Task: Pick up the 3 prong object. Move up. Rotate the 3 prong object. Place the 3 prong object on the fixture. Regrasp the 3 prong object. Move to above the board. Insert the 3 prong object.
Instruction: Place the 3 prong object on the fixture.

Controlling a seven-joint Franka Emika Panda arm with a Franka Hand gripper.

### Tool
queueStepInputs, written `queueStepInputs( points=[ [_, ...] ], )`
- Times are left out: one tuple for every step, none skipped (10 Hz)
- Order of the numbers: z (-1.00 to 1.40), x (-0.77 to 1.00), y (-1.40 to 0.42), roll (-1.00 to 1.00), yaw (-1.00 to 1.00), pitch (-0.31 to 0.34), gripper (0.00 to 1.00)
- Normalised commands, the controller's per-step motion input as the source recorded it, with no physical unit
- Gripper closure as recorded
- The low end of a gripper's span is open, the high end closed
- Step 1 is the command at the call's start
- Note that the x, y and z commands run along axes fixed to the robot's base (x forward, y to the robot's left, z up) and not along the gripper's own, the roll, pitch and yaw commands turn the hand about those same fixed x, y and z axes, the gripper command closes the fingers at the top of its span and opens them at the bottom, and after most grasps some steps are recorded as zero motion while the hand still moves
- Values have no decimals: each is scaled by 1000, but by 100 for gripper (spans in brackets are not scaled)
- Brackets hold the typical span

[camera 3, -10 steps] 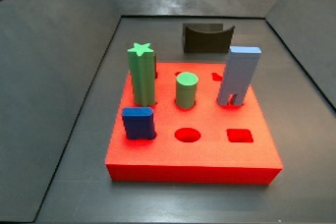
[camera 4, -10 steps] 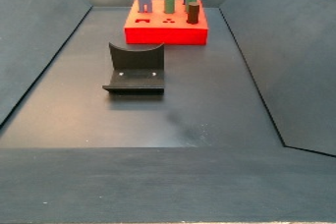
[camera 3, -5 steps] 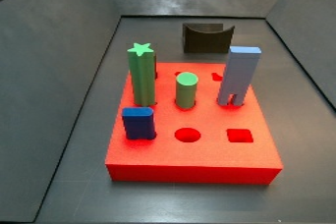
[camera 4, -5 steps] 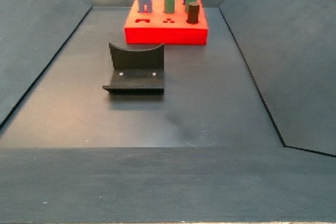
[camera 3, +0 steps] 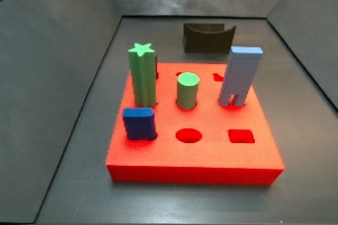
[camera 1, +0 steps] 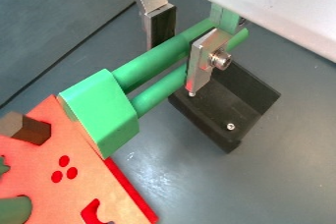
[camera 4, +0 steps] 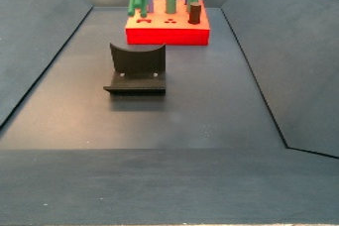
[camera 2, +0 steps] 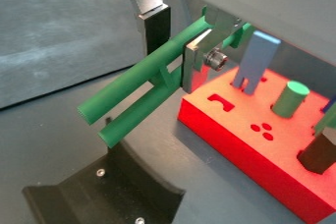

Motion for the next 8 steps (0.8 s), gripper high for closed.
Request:
queueStepInputs(
  points=[
    [-51, 152, 597, -1000, -33, 111, 100],
    [-34, 109, 368, -1000, -59, 127, 100],
    [-26, 94, 200, -981, -86, 137, 100],
    [-24, 93, 54, -803, -100, 124, 100],
    [-27, 84, 34, -537, -108, 93, 100],
    [-18, 78, 47, -367, -115, 77, 100],
    [-12, 74, 34, -250, -109, 61, 100],
    [-1000, 129, 133, -1000, -102, 265, 100]
  ],
)
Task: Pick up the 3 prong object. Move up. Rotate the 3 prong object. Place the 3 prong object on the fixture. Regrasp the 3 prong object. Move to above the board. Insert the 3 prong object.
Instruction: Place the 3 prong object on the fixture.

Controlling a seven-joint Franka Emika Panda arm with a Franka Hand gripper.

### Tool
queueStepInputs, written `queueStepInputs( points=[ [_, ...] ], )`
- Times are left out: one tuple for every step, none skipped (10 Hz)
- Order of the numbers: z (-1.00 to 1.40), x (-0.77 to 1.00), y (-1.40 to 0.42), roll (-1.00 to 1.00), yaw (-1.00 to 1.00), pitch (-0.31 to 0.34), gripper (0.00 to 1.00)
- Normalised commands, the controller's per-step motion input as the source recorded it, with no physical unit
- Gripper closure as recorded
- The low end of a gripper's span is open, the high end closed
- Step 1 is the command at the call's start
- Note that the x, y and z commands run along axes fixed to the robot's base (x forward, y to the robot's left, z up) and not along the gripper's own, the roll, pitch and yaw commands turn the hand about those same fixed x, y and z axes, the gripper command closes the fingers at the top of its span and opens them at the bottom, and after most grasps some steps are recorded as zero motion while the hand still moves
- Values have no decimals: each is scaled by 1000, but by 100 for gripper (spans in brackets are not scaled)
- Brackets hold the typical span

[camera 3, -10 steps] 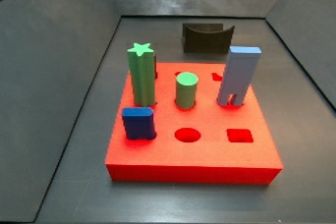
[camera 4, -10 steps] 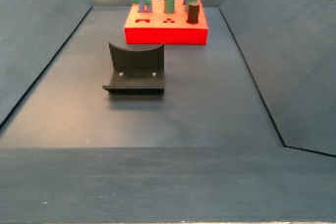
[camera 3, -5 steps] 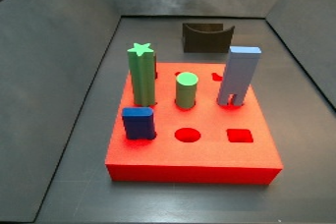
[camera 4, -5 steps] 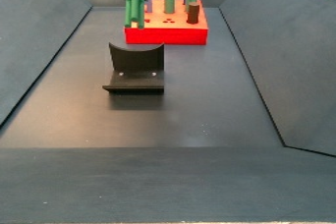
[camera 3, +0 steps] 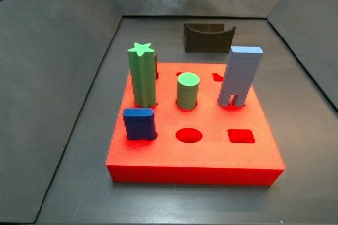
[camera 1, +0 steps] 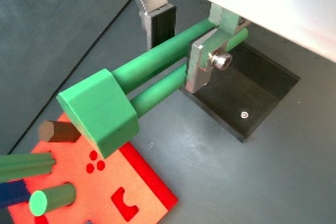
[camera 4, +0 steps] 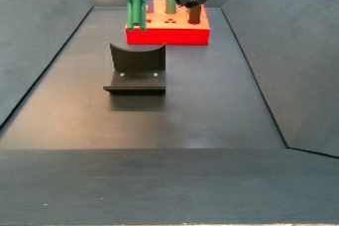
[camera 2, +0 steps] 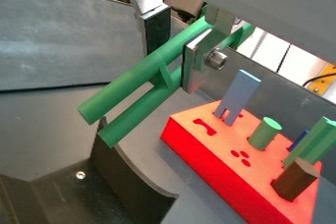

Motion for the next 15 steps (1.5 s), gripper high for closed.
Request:
queueStepInputs(
  points=[
    [-1000, 137, 140, -1000, -120, 258, 100],
    [-1000, 154, 140, -1000, -163, 277, 100],
    [-1000, 172, 136, -906, -201, 258, 100],
    [-1000, 188, 138, -691, -237, 189, 100],
    [-1000, 193, 141, -529, -247, 141, 100],
    [-1000, 198, 142, -363, -248, 98, 100],
    [-1000, 202, 137, -251, -236, 53, 100],
    [-932, 191, 129, -187, -207, 0, 100],
    [-732, 160, 107, -180, -184, -29, 100],
    [-488, 127, 84, -169, -141, -45, 100],
    [-375, 114, 72, -160, -121, -47, 100],
    [-203, 93, 65, -141, -85, -51, 100],
    [-169, 83, 85, -124, -70, -53, 100],
    [-170, 76, 82, -122, -48, -52, 100],
    [-167, 0, -333, 0, 0, 0, 100]
  ],
)
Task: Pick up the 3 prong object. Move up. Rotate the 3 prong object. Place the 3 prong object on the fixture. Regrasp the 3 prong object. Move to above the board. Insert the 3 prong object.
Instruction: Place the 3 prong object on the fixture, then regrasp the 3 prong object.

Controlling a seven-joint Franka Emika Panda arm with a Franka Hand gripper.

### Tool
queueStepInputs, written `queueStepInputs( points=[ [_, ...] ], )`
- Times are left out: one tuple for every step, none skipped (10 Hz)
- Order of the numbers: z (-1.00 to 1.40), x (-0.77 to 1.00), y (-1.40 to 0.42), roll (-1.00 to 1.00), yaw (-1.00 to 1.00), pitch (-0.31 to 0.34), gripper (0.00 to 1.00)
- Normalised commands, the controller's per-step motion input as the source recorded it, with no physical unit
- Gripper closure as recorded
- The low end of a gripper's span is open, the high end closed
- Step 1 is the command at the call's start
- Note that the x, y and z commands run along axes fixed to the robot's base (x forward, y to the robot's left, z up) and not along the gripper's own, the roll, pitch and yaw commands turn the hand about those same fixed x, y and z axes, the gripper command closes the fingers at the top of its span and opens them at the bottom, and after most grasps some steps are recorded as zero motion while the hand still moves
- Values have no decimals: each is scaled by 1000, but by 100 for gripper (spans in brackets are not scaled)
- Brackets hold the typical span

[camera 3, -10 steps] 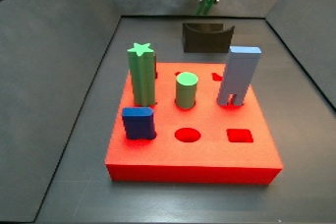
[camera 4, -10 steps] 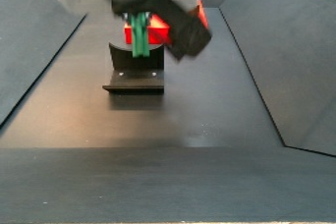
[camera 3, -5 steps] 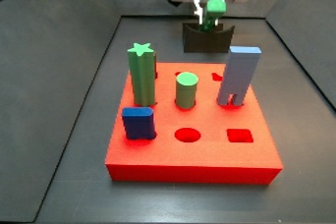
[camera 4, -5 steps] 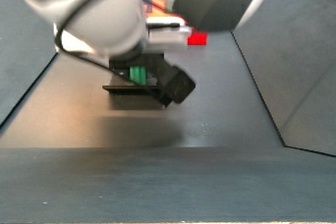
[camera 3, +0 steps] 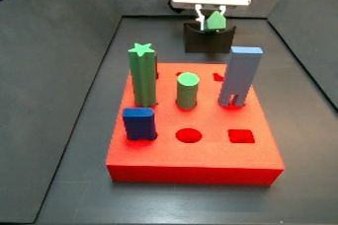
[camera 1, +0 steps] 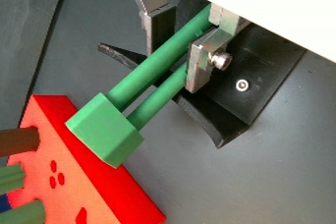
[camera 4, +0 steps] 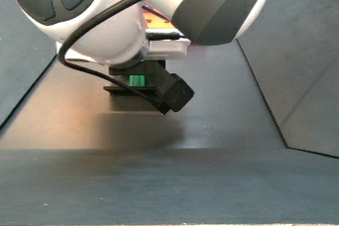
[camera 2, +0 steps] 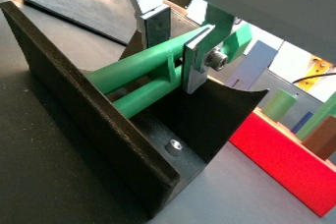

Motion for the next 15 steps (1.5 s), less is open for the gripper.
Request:
queueStepInputs(
  points=[
    [0, 0, 0, 0, 0, 0, 0],
    [1000, 0, 0, -50, 24, 4, 0],
    [1000, -5, 0, -46, 27, 8, 0],
    [1000, -25, 0, -14, 31, 24, 0],
    [1000, -27, -4, 8, 29, 29, 0],
    [1000, -35, -4, 33, 21, 46, 0],
    [836, -34, 0, 45, 9, 63, 0],
    [655, -32, 0, 47, 0, 71, 0],
    [535, -31, 1, 50, -8, 73, 0],
    [295, -28, 3, 54, -21, 80, 0],
    [1000, 9, -980, 1000, 29, 52, 0],
    [975, 8, -1000, 1000, 28, 50, 0],
    [968, -7, -1000, 1000, 27, 45, 0],
    [940, -61, -1000, 1000, 26, 35, 0],
    [757, -75, -870, 1000, 26, 29, 0]
  ],
)
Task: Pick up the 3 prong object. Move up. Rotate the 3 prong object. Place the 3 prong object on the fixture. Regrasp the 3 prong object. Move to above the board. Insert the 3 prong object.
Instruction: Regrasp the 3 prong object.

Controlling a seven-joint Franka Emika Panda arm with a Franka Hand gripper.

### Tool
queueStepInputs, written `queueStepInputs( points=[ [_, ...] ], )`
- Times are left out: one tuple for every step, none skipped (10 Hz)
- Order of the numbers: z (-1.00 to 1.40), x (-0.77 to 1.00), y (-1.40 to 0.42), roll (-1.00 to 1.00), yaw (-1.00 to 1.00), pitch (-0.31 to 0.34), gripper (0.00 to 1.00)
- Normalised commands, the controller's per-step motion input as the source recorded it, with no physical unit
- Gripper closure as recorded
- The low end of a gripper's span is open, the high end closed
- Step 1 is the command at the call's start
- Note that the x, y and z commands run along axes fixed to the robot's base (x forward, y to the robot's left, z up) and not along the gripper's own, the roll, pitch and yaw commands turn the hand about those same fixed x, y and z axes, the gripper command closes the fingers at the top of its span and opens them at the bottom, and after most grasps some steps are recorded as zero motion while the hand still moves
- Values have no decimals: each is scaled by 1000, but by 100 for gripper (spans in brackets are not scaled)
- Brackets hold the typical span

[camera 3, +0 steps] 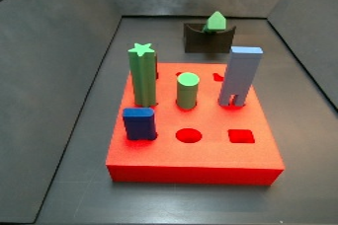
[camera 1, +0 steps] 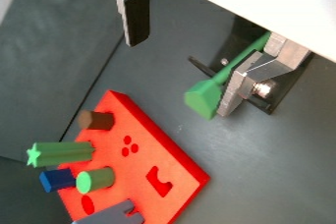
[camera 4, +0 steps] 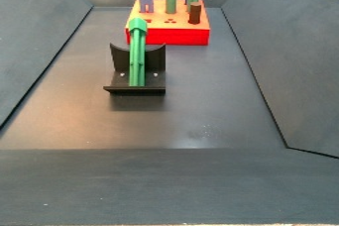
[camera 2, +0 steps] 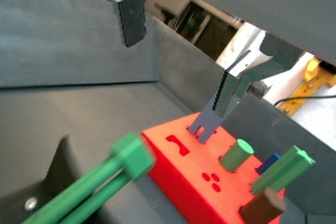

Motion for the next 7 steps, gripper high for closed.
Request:
queueStepInputs(
  points=[
    [532, -62, -691, 1000, 25, 27, 0],
    [377, -54, -565, 1000, 25, 26, 0],
    [50, -26, -237, 1000, 26, 21, 0],
    [29, -21, -110, 1000, 26, 21, 0],
    [51, -30, -22, 1000, 26, 20, 0],
    [25, -21, -46, 1000, 26, 15, 0],
    [15, -20, -40, 1000, 27, 13, 0]
  ],
)
